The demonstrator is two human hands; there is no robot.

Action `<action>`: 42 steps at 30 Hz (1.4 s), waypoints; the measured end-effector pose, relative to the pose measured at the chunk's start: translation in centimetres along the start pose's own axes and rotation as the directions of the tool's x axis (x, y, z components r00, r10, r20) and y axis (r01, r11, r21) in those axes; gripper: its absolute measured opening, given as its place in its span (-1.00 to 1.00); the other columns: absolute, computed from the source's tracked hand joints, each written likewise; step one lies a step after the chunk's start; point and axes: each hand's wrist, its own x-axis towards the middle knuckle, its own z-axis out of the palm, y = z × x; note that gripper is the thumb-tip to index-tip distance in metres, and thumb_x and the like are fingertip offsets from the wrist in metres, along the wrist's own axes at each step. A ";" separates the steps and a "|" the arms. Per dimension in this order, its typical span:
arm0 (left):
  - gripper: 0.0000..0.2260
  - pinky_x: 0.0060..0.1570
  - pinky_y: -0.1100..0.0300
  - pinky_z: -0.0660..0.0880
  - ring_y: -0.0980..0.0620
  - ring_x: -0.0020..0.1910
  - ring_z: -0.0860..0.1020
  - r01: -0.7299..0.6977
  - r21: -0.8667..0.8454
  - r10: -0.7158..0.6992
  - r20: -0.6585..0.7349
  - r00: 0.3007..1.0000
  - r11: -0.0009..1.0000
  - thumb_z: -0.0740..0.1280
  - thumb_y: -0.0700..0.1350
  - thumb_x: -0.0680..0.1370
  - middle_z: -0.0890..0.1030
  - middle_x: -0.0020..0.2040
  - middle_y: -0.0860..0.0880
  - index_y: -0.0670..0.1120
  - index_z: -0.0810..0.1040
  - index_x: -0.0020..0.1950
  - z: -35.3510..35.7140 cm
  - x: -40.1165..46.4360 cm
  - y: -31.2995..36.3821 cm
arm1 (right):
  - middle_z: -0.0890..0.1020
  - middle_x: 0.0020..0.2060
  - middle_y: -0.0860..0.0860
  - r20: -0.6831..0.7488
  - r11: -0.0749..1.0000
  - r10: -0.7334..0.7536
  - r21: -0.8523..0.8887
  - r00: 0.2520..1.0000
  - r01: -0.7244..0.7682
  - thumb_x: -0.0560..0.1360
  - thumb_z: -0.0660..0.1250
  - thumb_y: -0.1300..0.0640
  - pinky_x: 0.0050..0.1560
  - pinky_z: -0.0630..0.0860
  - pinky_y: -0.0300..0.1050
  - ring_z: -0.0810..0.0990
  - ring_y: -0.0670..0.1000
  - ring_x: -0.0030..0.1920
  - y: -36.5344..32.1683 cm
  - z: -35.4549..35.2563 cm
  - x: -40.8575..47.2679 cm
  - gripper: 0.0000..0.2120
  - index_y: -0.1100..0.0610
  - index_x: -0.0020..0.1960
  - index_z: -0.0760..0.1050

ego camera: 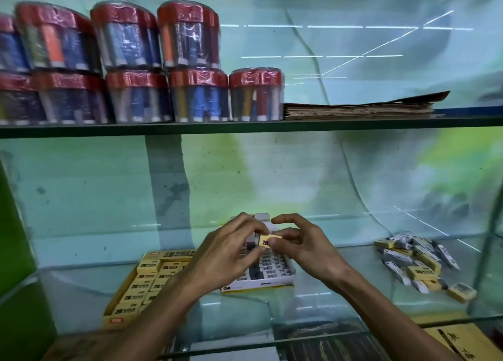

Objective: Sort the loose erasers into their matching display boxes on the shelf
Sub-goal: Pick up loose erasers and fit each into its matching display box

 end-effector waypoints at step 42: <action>-0.93 -0.23 0.45 0.36 0.20 -0.16 0.52 0.360 -0.200 -0.358 0.047 0.932 0.911 0.43 -0.03 0.52 0.61 -0.10 0.20 0.09 0.62 -0.01 -3.4 -3.5 -3.8 | 0.65 -0.14 -0.17 0.047 0.543 -0.166 -0.829 0.985 0.131 0.57 0.28 0.03 -0.12 0.52 -0.07 0.58 -0.07 -0.14 2.9 -1.3 1.2 -0.89 -0.05 -0.04 0.58</action>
